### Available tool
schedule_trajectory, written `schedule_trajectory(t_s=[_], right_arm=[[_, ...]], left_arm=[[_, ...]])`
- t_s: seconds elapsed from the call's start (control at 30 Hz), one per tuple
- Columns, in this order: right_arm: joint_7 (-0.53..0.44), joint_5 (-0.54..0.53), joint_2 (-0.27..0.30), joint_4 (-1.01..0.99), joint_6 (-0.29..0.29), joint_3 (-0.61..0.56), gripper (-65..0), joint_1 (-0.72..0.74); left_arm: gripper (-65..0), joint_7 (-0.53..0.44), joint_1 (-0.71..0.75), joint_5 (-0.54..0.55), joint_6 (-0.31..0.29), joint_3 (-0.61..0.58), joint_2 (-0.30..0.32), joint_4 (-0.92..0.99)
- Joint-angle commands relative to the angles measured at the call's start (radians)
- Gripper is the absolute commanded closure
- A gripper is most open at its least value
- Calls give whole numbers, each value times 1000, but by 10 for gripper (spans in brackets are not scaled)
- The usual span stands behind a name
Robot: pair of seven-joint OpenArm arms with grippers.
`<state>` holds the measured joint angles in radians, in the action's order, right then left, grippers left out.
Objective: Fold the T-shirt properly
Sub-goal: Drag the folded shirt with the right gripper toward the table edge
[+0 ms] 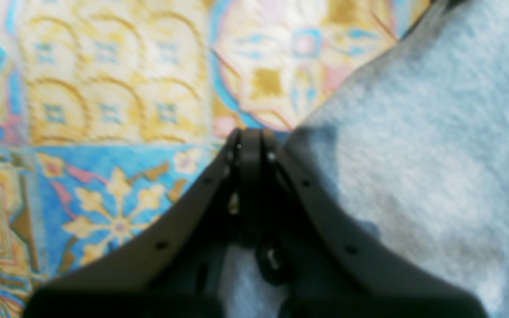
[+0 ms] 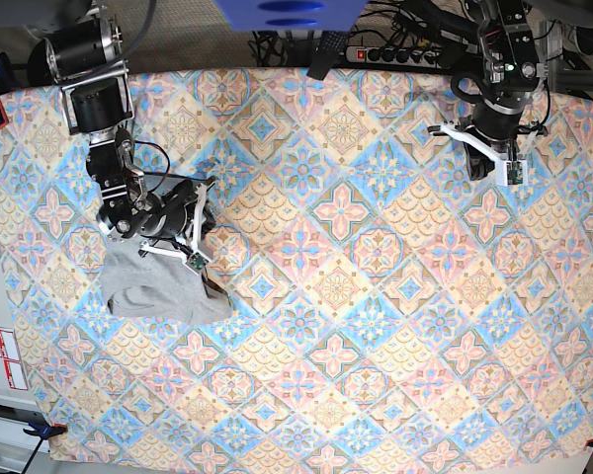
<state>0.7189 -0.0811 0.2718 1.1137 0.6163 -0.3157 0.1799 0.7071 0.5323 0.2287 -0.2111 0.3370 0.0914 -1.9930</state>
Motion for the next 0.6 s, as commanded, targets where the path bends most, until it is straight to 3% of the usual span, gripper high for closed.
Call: schedule_trajectory(t_s=[0.0, 0.27, 0.57], right_arm=[[80, 73, 19, -7, -25, 2, 0, -1], [80, 73, 36, 19, -25, 2, 0, -1], [92, 71, 39, 331, -25, 36, 0, -96]], left_arm=[[0, -20, 1, 5, 0, 3, 5, -19], [0, -20, 1, 5, 0, 3, 5, -19], [0, -20, 1, 5, 0, 3, 6, -24]])
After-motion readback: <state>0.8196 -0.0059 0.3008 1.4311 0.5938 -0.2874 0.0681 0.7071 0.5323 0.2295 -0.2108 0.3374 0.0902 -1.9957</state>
